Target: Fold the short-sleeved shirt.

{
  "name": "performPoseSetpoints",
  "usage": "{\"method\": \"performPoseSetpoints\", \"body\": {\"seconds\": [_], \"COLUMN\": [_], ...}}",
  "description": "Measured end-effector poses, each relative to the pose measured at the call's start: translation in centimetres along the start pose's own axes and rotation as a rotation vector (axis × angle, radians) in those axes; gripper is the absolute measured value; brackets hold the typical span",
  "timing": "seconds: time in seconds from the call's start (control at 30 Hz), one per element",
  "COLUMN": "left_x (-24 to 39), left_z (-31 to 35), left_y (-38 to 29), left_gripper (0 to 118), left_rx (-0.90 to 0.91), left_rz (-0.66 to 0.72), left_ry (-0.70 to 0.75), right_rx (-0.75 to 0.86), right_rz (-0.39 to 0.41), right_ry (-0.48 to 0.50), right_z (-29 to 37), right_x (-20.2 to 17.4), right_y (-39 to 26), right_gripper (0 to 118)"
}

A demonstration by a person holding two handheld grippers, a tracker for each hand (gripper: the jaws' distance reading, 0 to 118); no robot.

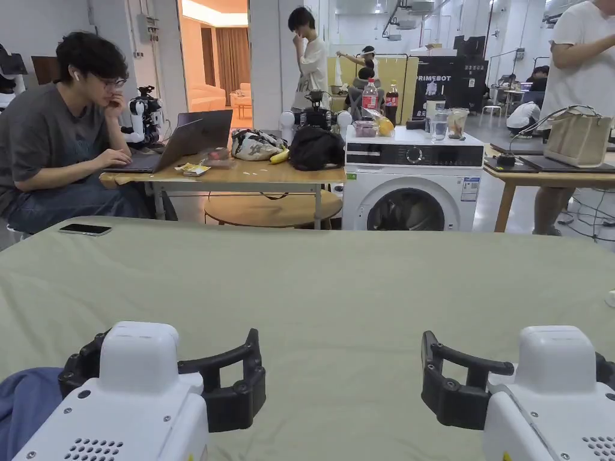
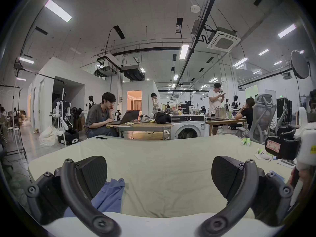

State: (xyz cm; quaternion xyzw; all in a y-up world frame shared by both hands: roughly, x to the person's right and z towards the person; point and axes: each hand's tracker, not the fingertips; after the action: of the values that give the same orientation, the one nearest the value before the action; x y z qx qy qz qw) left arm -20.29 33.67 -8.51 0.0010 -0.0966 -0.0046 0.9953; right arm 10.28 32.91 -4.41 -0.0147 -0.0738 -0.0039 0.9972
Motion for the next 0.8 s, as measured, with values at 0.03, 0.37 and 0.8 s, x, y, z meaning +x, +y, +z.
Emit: {"method": "performPoseSetpoints", "body": {"seconds": [0.03,0.37,0.8], "left_x": [-0.04,0.03,-0.05], "left_z": [-0.1,0.06,0.15], "left_y": [-0.09,-0.29,-0.48], "left_gripper": [118,118,118], "left_rx": [-0.003,0.008,0.013], "left_rz": [0.011,0.009,-0.017], "left_ry": [-0.004,0.045,0.06], "right_rx": [-0.005,-0.003,-0.004], "right_rz": [0.003,0.042,0.059], "right_ry": [-0.007,-0.01,-0.073], "right_z": [0.02,0.46,0.63], "right_x": [0.0,-0.18,0.31], "right_y": [-0.02,-0.26,-0.45], "right_gripper": [118,118,118]}}
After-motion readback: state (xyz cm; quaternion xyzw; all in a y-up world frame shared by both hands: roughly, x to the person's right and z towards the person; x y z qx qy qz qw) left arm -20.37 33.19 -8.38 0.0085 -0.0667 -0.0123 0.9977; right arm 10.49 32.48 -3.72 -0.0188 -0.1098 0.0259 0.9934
